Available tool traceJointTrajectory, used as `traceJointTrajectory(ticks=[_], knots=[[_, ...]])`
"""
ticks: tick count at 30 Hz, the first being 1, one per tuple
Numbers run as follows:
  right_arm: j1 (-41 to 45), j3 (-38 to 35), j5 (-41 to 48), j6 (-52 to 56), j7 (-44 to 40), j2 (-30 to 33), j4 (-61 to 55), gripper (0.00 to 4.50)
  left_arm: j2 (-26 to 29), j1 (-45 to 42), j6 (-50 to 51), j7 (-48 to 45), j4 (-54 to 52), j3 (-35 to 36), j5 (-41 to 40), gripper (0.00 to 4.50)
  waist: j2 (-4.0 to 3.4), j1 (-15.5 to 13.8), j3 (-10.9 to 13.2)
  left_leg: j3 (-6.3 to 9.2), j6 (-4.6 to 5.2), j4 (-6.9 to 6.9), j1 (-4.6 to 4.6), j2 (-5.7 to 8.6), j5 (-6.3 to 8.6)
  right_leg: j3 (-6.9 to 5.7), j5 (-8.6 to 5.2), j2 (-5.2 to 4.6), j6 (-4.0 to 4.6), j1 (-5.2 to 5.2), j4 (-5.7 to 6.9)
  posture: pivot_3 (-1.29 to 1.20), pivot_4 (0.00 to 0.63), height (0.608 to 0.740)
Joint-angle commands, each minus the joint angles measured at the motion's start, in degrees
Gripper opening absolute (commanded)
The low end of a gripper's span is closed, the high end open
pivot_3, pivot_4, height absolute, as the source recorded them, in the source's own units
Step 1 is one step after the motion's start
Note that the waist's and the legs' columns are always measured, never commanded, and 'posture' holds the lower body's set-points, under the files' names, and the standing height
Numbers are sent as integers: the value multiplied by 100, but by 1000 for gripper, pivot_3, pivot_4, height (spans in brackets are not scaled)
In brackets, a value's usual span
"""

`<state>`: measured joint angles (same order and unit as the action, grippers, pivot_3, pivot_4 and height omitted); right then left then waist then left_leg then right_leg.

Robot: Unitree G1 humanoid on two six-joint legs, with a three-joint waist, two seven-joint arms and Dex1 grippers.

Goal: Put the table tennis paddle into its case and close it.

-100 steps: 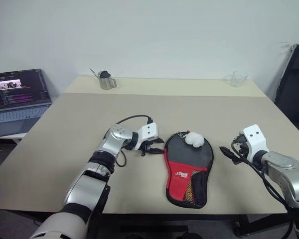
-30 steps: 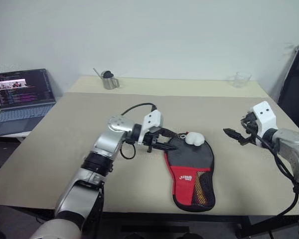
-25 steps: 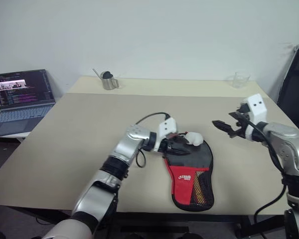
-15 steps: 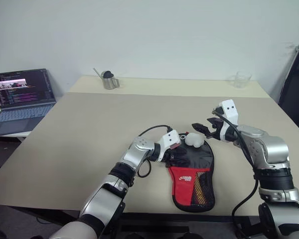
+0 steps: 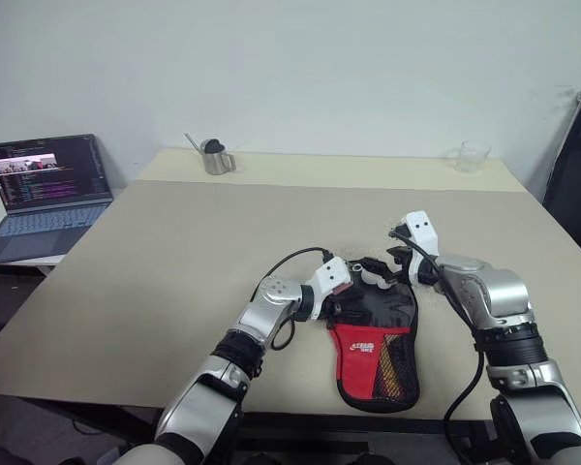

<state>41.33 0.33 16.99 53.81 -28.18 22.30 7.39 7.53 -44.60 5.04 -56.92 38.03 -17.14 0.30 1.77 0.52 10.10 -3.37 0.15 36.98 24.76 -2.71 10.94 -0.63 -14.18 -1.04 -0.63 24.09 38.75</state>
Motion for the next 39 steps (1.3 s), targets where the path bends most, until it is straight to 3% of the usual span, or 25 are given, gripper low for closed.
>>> traceJointTrajectory(ticks=[1,3,33,39], knots=[[51,-55,22,-84,-71,60,-49,4500,4,201,283,-165,-94,-106,-8,3904,0,-2,0,0,0,0,0,0,0,0,0,0,0,0,0,0,150,740],[62,-55,28,-87,-97,62,-60,4500,20,219,357,-254,-200,-84,-86,4468,0,-3,0,-1,0,-3,0,-1,0,0,-1,0,1,2,-1,0,150,740],[-9,340,-294,4,-310,210,454,4500,-100,215,961,-71,-179,-543,400,4468,3,-50,-12,5,0,-3,0,1,0,-1,-2,-5,2,-5,-13,0,150,740],[49,246,-363,-220,-140,150,619,2458,-104,270,1018,-104,-248,-536,382,4500,4,-49,-19,4,0,-5,0,1,0,-1,-2,-5,2,-5,-16,0,150,740]])
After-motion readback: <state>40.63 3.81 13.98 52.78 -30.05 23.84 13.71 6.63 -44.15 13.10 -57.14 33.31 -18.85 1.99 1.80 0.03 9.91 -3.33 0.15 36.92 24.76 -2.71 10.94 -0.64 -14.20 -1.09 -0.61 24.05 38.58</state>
